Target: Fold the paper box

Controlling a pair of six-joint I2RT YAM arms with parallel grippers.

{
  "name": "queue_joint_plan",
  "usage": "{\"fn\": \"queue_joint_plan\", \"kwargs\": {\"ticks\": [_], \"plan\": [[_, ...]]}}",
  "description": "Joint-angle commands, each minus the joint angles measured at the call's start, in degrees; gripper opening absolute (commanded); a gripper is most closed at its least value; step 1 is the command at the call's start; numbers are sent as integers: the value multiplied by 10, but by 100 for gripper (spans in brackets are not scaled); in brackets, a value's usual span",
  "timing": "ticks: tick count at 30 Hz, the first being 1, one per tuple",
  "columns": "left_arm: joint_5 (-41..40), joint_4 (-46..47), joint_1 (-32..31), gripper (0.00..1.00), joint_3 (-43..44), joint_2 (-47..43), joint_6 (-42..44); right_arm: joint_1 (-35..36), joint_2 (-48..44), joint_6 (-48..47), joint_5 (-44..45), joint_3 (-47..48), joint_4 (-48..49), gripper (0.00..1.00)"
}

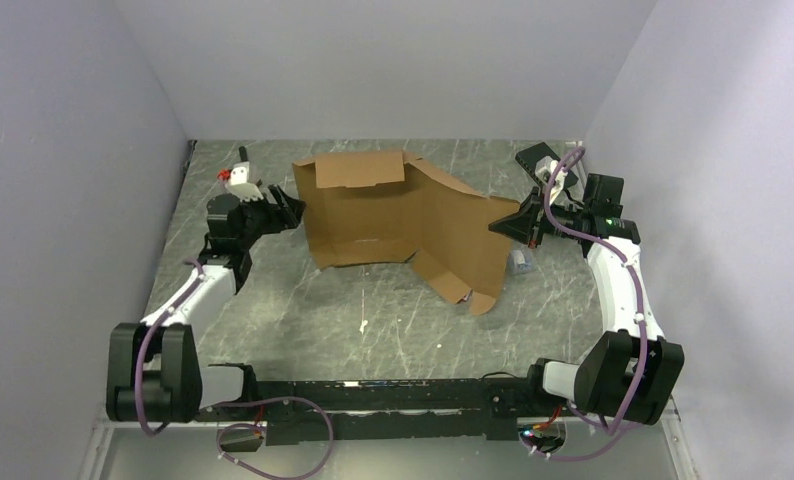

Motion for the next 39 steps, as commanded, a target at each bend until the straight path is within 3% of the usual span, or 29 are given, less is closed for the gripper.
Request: {"fn": "queue_joint_plan", "kwargs": {"ticks": [1, 11, 20, 32, 39], "plan": [[81, 96, 4, 79, 23, 35, 2, 2, -3, 3, -42, 21, 25, 0], [138, 95, 4, 47, 75, 102, 10, 2, -4, 14, -52, 18, 34, 0], [196, 122, 4, 0, 87, 110, -3, 3, -4, 18, -63, 17, 39, 0], [198, 153, 4, 0, 45, 21, -87, 3, -19, -39, -116, 29, -7, 0], [182, 89, 10, 0, 50, -22, -118, 3, -32, -56, -122, 27, -16, 0]]}}
